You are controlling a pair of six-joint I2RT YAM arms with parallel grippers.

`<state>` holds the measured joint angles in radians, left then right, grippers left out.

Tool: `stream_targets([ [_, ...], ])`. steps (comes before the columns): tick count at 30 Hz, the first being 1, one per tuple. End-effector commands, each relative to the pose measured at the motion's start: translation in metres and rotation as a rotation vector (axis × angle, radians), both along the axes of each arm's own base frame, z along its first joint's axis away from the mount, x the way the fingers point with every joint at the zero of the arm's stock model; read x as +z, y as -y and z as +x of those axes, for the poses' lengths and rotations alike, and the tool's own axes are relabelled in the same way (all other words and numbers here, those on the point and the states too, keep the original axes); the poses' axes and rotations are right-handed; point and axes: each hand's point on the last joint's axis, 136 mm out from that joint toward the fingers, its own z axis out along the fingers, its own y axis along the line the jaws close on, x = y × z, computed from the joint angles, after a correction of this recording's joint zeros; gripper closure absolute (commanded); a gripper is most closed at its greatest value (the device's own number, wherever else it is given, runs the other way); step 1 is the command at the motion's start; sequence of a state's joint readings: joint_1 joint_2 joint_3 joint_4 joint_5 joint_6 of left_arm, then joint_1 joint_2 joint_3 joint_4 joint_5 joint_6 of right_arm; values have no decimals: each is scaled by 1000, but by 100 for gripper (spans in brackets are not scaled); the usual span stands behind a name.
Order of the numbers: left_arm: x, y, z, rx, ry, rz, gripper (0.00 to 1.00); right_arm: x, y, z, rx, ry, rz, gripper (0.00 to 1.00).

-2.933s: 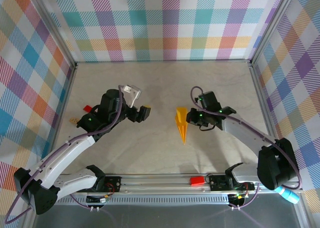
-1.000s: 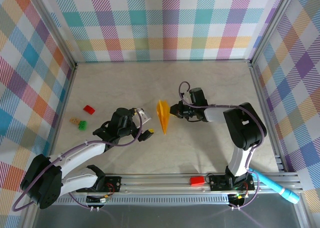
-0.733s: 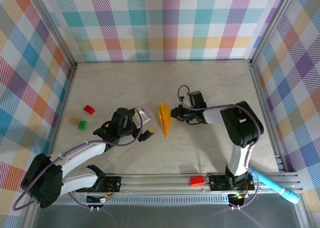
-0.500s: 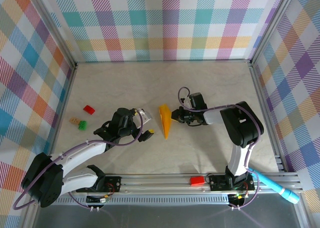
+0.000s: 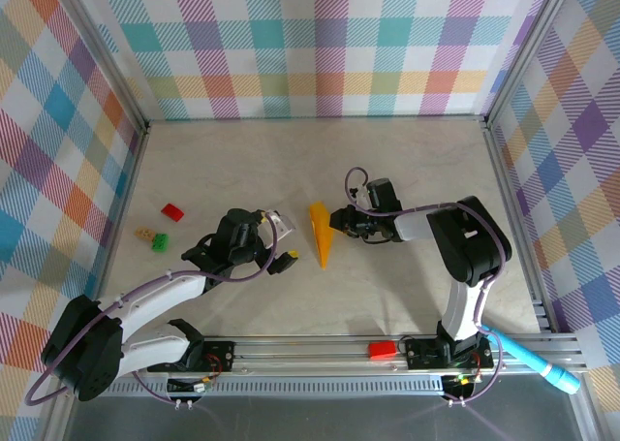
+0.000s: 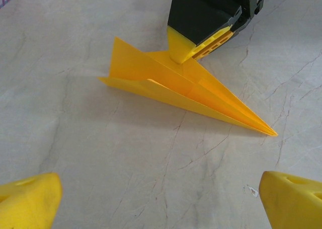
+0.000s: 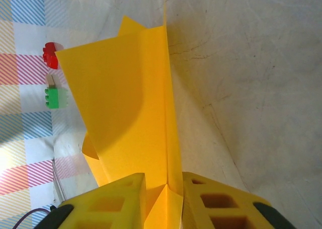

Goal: Fold a paper plane with a square sheet of paper (fold left side to right side)

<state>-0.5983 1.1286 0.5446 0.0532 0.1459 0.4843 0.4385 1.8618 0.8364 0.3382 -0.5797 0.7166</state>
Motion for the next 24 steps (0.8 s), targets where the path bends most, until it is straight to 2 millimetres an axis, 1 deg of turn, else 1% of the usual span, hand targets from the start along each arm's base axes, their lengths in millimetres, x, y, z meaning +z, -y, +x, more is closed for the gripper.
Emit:
stream_targets([
  [1,6,0,4,-5,8,-6,0,11,1,-1,14,45,-15,70],
  [5,6,1,4,-5,7,-5,0,5,13,-3,-14,33,-97,61],
  [7,5,0,4,-5,7,-3,0,6,18,-5,-19,37,-132,58],
  [10,6,1,4,-7,7,-5,0,13,22,-10,-11,54,-156,55],
  [13,5,1,3,-8,3,-5,0,21,21,-16,20,57,-141,55],
  [17,6,1,3,-10,3,-7,0,24,13,-28,63,12,-74,57],
  [21,6,2,3,-11,2,-8,0,20,5,-33,84,-31,-12,59],
  [24,5,2,3,-12,1,-7,0,13,4,-34,83,-64,-6,59],
])
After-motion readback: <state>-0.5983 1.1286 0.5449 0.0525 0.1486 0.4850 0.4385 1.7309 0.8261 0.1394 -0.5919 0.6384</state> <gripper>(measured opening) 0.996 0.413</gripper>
